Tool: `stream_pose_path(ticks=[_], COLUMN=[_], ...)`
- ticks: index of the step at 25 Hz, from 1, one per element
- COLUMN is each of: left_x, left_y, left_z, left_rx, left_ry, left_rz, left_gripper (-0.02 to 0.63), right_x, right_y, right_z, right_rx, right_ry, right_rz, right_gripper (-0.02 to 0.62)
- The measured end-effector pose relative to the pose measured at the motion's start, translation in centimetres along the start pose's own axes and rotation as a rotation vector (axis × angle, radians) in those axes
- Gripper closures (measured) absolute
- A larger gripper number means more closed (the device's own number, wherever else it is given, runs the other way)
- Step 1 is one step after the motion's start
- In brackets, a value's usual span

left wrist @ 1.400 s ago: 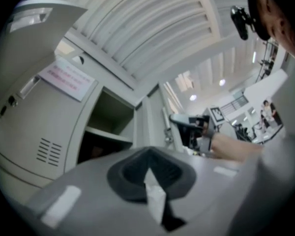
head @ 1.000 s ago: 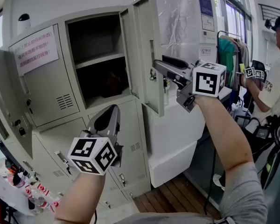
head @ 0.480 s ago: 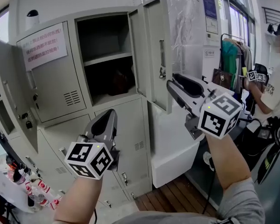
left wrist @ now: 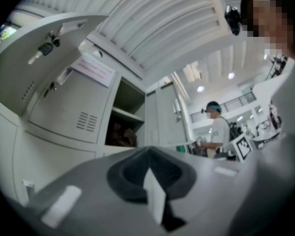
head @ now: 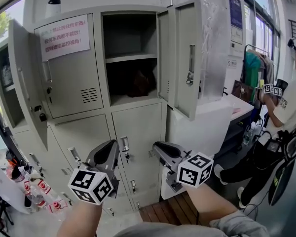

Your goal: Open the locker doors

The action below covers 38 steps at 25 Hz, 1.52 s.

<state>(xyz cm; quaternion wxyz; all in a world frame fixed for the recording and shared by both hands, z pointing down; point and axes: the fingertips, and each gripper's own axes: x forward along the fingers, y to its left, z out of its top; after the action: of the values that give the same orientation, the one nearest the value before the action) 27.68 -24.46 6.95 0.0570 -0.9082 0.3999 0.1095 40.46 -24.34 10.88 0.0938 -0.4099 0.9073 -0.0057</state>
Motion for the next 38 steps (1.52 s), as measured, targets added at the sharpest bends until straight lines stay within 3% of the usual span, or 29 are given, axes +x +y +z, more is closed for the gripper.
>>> stream_pose_path(ticks=[5,14,23,30,38], left_x=[-1.6,-2.5,-2.3,-3.8,-8.8], left_y=[0.7,1.2,0.1,2.2,4.1], left_z=[-3.2,-2.2,-3.6,-5.9,-10.5], left_rx=[-0.027,-0.010,-0.069,-0.080,-0.080], left_ry=[0.038,0.004,0.008,0.050,0.155], left_rz=[0.015,0.002,-0.018,0.062,0.197], left_gripper=[0.601,0.604,0.601,0.601,0.601], right_x=[1.4,1.4,-0.3,-0.2,1.3], right_y=[0.9,1.0,0.1,-0.6,-0.2], right_z=[-3.5,-1.5,-2.3,-3.7,-10.4], right_rx=[-0.002,-0.028,-0.022,0.003,0.136], right_ry=[0.050,0.021,0.043,0.054,0.100], right_rz=[0.016,0.018,-0.001,0.020,0.095], right_gripper=[0.561,0.561,0.561,0.561,0.561])
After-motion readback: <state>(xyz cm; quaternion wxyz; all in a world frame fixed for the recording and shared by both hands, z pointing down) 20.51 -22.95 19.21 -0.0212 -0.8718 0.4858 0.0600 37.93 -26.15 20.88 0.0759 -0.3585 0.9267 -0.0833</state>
